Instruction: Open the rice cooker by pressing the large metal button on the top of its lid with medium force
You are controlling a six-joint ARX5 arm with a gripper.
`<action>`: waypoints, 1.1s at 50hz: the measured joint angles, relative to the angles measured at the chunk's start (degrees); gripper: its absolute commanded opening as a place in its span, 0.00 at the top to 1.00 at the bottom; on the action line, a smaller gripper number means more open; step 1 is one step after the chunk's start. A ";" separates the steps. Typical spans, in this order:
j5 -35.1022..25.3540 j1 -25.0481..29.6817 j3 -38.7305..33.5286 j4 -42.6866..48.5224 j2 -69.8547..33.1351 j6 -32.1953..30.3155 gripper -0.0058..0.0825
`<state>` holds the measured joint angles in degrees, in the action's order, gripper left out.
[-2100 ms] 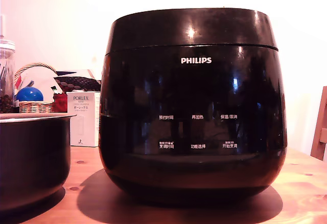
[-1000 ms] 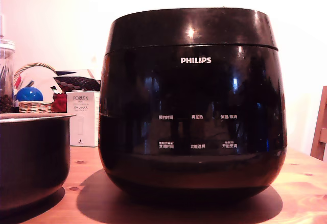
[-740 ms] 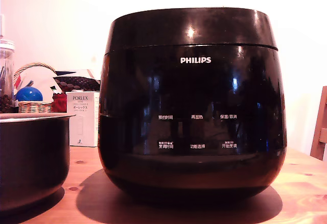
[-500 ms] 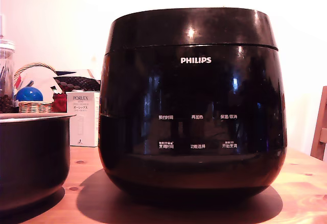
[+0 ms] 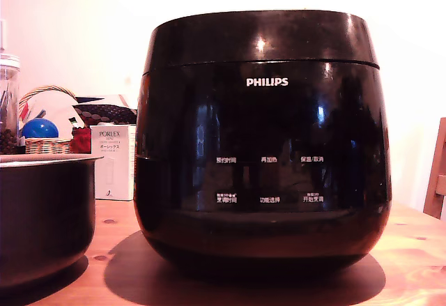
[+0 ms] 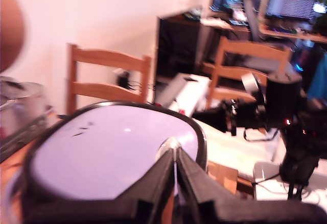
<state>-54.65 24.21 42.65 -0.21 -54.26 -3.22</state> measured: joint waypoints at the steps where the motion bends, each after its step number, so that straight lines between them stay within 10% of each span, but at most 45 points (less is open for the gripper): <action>1: 0.46 0.83 0.00 -0.90 -0.74 0.00 0.96; 55: 27.93 21.57 0.87 -16.66 -19.45 -4.52 0.96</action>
<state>-26.72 45.78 43.53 -16.86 -73.71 -7.75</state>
